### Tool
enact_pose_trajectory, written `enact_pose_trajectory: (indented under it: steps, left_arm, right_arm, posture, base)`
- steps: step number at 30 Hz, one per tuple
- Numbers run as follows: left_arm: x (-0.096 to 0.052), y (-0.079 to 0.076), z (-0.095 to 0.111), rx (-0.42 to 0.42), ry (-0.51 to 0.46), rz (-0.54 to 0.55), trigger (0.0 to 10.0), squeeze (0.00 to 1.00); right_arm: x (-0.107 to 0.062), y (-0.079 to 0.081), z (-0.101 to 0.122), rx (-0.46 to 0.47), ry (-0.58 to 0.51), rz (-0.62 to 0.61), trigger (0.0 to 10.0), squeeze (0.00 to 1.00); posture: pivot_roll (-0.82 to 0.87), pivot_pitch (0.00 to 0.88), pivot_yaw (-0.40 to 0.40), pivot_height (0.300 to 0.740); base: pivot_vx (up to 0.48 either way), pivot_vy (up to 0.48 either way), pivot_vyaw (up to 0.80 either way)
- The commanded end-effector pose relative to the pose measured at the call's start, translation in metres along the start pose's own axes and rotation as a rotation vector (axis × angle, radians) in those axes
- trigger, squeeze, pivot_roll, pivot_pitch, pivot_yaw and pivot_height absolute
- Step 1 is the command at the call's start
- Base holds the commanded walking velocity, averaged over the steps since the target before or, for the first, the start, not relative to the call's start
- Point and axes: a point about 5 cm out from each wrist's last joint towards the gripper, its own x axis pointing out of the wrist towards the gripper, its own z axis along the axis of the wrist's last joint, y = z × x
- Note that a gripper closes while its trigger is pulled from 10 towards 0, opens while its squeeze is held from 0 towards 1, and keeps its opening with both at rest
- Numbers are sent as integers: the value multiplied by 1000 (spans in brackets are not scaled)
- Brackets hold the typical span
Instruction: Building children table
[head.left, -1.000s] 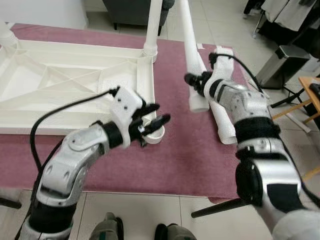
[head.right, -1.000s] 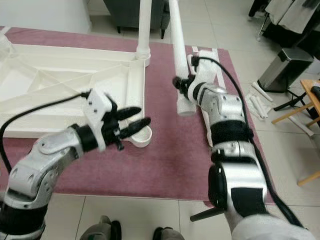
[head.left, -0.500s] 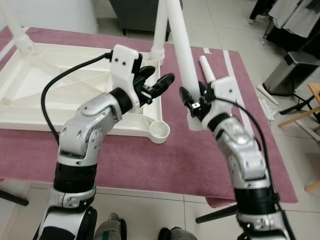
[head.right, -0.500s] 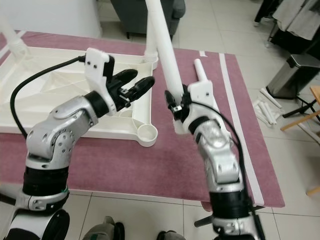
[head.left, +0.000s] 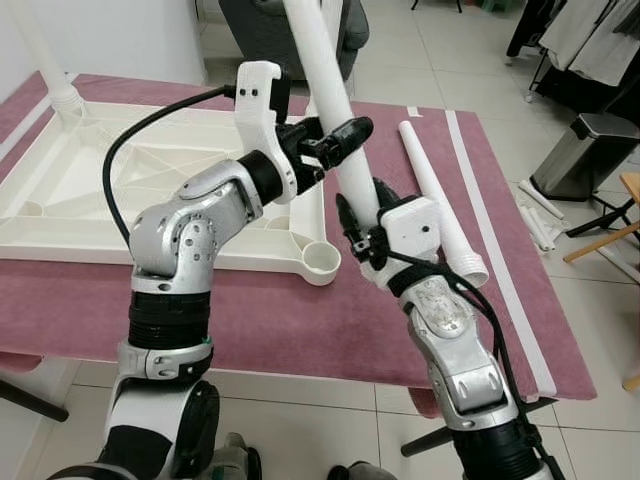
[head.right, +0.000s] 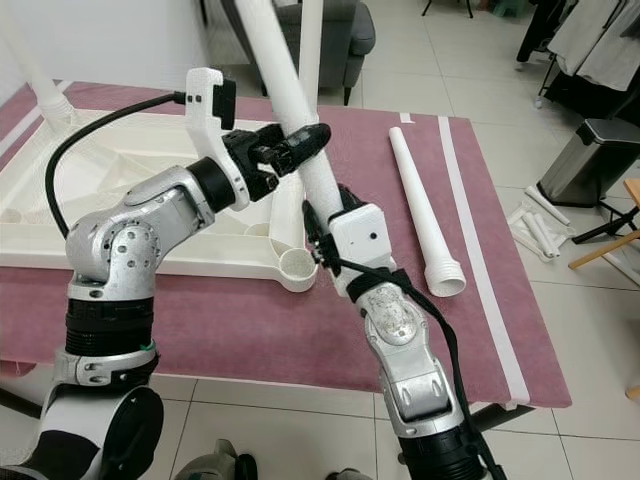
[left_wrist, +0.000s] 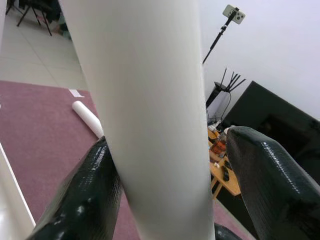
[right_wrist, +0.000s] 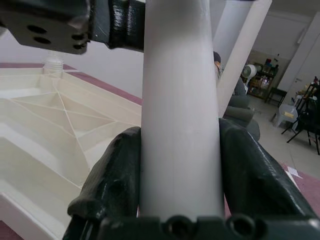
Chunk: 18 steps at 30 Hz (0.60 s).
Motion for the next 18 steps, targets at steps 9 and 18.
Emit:
enact_pose_trajectory:
  steps: [9, 18]
  left_arm:
    - [5, 0, -4, -40, 39, 43, 0, 0]
    - [3, -4, -6, 42, 52, 27, 0, 0]
  right_arm:
    - [0, 9, -11, -81, 18, 40, 10000, 0]
    - [6, 4, -24, -86, 109, 4, 10000, 0]
  posture:
    - [113, 0, -4, 740]
    - [111, 0, -3, 740]
  base:
    - [0, 0, 0]
    - [0, 0, 0]
